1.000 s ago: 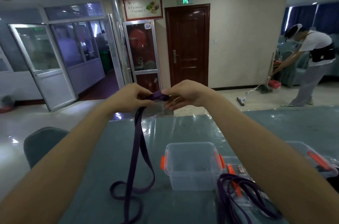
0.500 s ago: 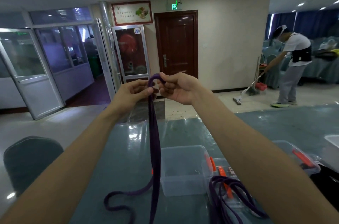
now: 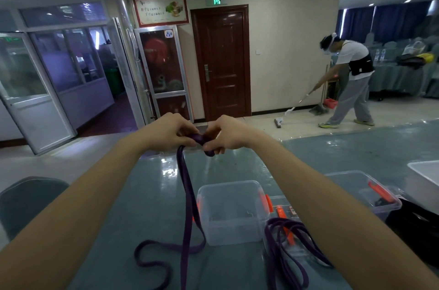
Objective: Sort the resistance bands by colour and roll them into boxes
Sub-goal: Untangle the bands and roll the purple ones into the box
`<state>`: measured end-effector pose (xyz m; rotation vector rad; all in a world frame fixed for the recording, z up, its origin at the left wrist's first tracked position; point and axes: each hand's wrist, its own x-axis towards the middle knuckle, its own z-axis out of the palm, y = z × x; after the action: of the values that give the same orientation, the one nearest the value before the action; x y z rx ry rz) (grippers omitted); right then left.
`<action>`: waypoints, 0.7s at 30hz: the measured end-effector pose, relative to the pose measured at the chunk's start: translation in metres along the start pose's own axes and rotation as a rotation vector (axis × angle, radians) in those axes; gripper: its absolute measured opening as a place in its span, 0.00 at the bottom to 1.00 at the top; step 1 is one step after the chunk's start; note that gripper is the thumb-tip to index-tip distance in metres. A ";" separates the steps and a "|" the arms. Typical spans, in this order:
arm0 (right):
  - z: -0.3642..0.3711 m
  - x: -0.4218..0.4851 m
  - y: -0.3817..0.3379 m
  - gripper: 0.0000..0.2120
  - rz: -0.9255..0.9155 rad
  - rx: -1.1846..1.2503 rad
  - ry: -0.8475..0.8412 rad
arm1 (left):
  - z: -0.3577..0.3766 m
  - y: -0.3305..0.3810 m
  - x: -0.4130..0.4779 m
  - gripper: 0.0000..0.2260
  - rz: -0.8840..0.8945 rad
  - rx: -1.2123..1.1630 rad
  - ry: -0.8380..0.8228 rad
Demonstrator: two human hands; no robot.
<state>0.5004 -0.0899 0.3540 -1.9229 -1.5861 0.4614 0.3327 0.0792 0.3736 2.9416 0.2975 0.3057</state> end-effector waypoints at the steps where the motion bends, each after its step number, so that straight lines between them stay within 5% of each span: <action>1: 0.002 0.000 0.003 0.14 0.008 0.055 0.006 | -0.001 0.000 0.000 0.13 0.003 0.003 -0.004; 13: 0.027 -0.002 0.013 0.12 0.049 -0.125 -0.048 | 0.004 0.012 -0.014 0.15 0.007 -0.019 -0.088; 21: 0.032 -0.006 0.019 0.14 0.040 0.164 -0.071 | -0.001 0.011 -0.023 0.16 -0.038 -0.063 -0.084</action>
<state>0.4937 -0.0908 0.3168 -1.8345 -1.5059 0.6623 0.3123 0.0633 0.3722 2.8738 0.3252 0.1822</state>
